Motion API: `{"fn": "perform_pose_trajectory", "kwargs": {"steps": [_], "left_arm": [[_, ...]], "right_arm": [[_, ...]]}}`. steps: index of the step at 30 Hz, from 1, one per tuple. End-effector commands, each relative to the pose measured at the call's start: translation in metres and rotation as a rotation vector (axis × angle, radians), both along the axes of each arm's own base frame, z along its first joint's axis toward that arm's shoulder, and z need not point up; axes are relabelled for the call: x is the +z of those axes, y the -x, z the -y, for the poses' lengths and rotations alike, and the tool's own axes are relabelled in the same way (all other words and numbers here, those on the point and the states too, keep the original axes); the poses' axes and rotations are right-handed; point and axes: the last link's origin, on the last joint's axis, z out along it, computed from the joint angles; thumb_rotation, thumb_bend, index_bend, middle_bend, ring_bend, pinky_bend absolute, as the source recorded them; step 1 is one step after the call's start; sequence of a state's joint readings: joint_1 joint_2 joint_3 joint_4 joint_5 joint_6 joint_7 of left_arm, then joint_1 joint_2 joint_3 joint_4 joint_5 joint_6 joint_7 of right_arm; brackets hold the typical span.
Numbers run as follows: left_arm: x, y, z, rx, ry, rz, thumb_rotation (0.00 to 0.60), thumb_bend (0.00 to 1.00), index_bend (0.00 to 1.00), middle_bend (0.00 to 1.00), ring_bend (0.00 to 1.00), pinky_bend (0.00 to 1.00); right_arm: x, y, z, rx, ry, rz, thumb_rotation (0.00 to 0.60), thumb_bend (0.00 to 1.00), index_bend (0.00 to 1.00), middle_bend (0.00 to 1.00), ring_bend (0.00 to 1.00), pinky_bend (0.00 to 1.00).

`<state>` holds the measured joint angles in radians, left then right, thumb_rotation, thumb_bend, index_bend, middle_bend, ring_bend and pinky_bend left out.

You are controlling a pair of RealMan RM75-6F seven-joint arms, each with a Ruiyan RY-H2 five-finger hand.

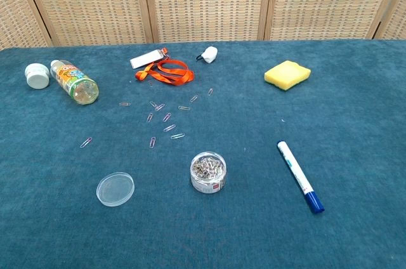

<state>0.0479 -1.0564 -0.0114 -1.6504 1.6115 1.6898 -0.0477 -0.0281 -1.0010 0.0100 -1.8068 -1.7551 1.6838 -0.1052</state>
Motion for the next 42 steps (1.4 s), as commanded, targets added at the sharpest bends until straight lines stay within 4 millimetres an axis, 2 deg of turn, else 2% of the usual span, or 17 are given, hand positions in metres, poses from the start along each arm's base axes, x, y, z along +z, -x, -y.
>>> {"fn": "perform_pose_trajectory", "kwargs": {"steps": [1,9,13,14,18,20,25,28,30,34,42], "left_arm": [[0.0,0.0,0.0,-0.001,0.0,-0.001,0.6,0.04,0.0,0.0,0.0,0.0],[-0.005,0.0,-0.007,-0.007,0.019,-0.007,0.6,0.04,0.0,0.0,0.0,0.0],[-0.02,-0.01,-0.048,-0.062,0.072,-0.045,0.6,0.06,0.0,0.0,0.0,0.0],[-0.027,-0.018,-0.066,-0.099,0.099,-0.069,0.6,0.06,0.0,0.0,0.0,0.0],[-0.054,-0.044,-0.115,-0.201,0.185,-0.191,0.6,0.09,0.04,0.0,0.0,0.0],[-0.074,-0.062,-0.143,-0.294,0.25,-0.259,0.6,0.1,0.12,0.0,0.0,0.0],[-0.11,-0.091,-0.186,-0.431,0.343,-0.334,0.6,0.16,0.34,0.0,0.0,0.0],[-0.126,-0.101,-0.199,-0.475,0.379,-0.376,0.6,0.17,0.4,0.0,0.0,0.0],[-0.148,-0.116,-0.21,-0.54,0.413,-0.456,0.6,0.17,0.41,0.0,0.0,0.0],[-0.176,-0.131,-0.222,-0.585,0.459,-0.511,0.6,0.17,0.41,0.0,0.0,0.0],[-0.201,-0.144,-0.233,-0.629,0.497,-0.607,0.6,0.25,0.41,0.0,0.0,0.0]], "right_arm": [[0.0,0.0,0.0,0.0,0.002,0.001,0.6,0.0,0.0,0.0,0.0,0.0],[0.002,0.001,0.0,-0.005,0.004,0.005,0.6,0.0,0.0,0.0,0.0,0.0],[0.003,0.0,-0.001,-0.008,0.001,0.021,0.6,0.0,0.0,0.0,0.0,0.0],[0.004,0.001,-0.001,-0.01,0.005,0.028,0.6,0.0,0.0,0.0,0.0,0.0],[0.007,0.003,0.002,-0.026,0.018,0.034,0.6,0.0,0.0,0.0,0.0,0.0],[0.008,0.004,0.004,-0.035,0.025,0.033,0.6,0.0,0.0,0.0,0.0,0.0],[0.007,0.006,0.007,-0.05,0.029,0.027,0.6,0.0,0.0,0.0,0.0,0.0],[0.007,0.008,0.009,-0.06,0.025,0.027,0.6,0.0,0.0,0.0,0.0,0.0],[0.006,0.011,0.012,-0.076,0.018,0.03,0.6,0.0,0.0,0.0,0.0,0.0],[0.005,0.014,0.015,-0.093,0.019,0.025,0.6,0.0,0.0,0.0,0.0,0.0],[0.005,0.015,0.018,-0.106,0.026,0.021,0.6,0.0,0.0,0.0,0.0,0.0]]}}
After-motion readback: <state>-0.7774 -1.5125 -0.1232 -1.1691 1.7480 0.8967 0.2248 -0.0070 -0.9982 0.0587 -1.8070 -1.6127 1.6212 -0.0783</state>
